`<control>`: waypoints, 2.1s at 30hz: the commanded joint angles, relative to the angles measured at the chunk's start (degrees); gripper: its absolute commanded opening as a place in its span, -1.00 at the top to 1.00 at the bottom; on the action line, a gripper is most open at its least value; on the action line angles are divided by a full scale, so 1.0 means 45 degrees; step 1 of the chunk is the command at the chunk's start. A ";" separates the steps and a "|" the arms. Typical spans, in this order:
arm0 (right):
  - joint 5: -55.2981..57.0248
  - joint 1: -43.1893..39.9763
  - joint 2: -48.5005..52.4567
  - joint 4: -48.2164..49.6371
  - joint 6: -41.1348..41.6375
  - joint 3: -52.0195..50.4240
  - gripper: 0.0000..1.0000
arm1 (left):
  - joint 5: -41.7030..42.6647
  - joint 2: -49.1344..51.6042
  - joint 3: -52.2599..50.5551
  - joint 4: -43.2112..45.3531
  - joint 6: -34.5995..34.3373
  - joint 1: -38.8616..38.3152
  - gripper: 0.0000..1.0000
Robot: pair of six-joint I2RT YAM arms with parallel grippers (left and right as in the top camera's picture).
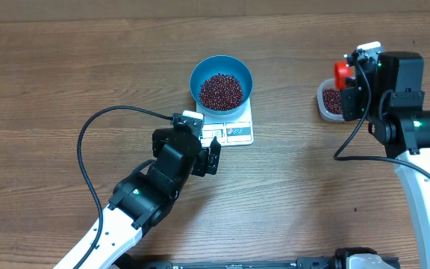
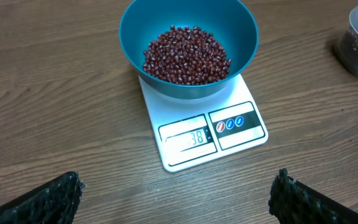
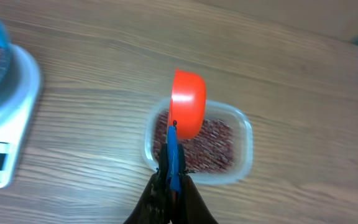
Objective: Scoop item into bowl and weigh 150g on scale
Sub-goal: 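Move the empty scoop with the right gripper back to the container, then lower the red scoop into the beans with the right gripper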
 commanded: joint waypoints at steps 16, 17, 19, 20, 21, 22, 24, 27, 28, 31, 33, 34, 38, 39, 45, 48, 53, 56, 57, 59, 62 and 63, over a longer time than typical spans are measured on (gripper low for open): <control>0.1491 -0.0704 0.2215 -0.0801 0.1015 0.0073 0.93 | -0.0131 0.0019 0.0287 0.0044 -0.0209 0.0068 -0.99; 0.1491 -0.0772 0.2409 -0.0719 0.1010 0.0073 0.93 | -0.0131 0.0019 0.0287 0.0049 -0.0209 0.0068 -0.99; 0.1481 -0.0933 0.2866 -0.0510 0.1020 0.0068 0.93 | -0.0131 0.0019 0.0287 0.0049 -0.0209 0.0068 -0.99; 0.1452 -0.0991 0.3045 -0.0418 0.1020 0.0073 0.93 | -0.0131 0.0019 0.0287 0.0044 -0.0209 0.0068 -0.99; 0.1447 -0.1069 0.3249 -0.0296 0.1093 0.0068 0.93 | -0.0131 0.0019 0.0287 0.0044 -0.0209 0.0068 -0.99; 0.1443 -0.1146 0.3415 -0.0194 0.1151 0.0068 0.93 | -0.0131 0.0019 0.0287 0.0049 -0.0209 0.0068 -0.99; 0.1438 -0.1243 0.3648 -0.0102 0.1151 0.0068 0.93 | -0.0131 0.0019 0.0287 0.0044 -0.0209 0.0068 -0.98; 0.1171 -0.1292 0.3745 0.0024 0.1146 0.0068 0.93 | -0.0131 0.0019 0.0287 0.0044 -0.0209 0.0068 -0.99; 0.1054 -0.1292 0.3745 0.0102 0.1146 0.0068 0.93 | -0.0131 0.0019 0.0287 0.0044 -0.0209 0.0068 -0.99; 0.0957 -0.1292 0.3759 0.0325 0.1141 0.0058 0.93 | -0.0131 0.0019 0.0287 0.0044 -0.0209 0.0068 -0.99; 0.0850 -0.1292 0.3759 0.0355 0.1093 0.0053 0.93 | -0.0131 0.0019 0.0287 0.0044 -0.0209 0.0068 -0.99; 0.0690 -0.1292 0.3759 0.0374 0.1093 0.0053 0.92 | -0.0131 0.0019 0.0287 0.0044 -0.0209 0.0068 -0.99; -0.0214 -0.1292 0.3784 0.0369 0.0908 0.0044 0.93 | -0.0131 0.0019 0.0287 0.0044 -0.0209 0.0068 -0.99; -0.0427 -0.1292 0.3818 0.0374 0.0797 0.0029 0.93 | -0.0131 0.0019 0.0287 0.0044 -0.0209 0.0068 -0.99; -0.0855 -0.1292 0.4124 0.0321 0.0748 -0.0015 0.93 | -0.0131 0.0019 0.0287 0.0044 -0.0209 0.0068 -0.99; -0.1588 -0.1292 0.4163 0.0282 0.0413 -0.0015 0.93 | -0.0131 0.0019 0.0287 0.0044 -0.0209 0.0068 -0.99; -0.2186 -0.1486 0.4163 0.0277 0.0408 -0.0015 0.93 | -0.0131 0.0019 0.0287 0.0044 -0.0209 0.0068 -0.99; -0.3109 -0.1807 0.4163 0.0267 0.0170 -0.0015 0.92 | -0.0131 0.0019 0.0287 0.0044 -0.0209 0.0068 -0.99; -0.3512 -0.1982 0.4163 0.0277 0.0160 -0.0015 0.93 | -0.0126 0.0019 0.0287 0.0044 -0.0209 0.0068 -0.99; -0.4235 -0.2341 0.4163 0.0282 0.0121 -0.0015 0.93 | -0.0131 0.0019 0.0287 0.0044 -0.0209 0.0068 -0.99; -0.5348 -0.2939 0.4163 0.0257 -0.0034 -0.0015 0.92 | -0.0131 0.0019 0.0287 0.0044 -0.0209 0.0068 -0.99; -0.5911 -0.3191 0.4163 0.0214 -0.0209 -0.0015 0.93 | -0.0131 0.0019 0.0287 0.0044 -0.0209 0.0068 -0.99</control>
